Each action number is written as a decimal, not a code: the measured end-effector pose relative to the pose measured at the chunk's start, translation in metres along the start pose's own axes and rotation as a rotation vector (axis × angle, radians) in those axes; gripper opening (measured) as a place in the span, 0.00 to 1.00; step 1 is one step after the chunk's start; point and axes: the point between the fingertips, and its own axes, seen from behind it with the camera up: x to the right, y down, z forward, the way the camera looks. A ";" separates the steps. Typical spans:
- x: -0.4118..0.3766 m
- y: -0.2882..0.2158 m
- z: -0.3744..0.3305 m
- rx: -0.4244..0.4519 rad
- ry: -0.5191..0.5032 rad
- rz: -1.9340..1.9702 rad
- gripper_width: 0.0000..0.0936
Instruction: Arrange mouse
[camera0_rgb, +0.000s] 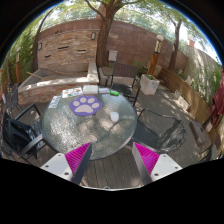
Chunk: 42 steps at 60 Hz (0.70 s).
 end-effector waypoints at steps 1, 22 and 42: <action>0.007 -0.011 -0.007 -0.007 -0.001 -0.001 0.89; 0.031 -0.013 0.096 -0.025 -0.022 0.032 0.90; 0.024 -0.059 0.356 0.093 -0.086 0.033 0.91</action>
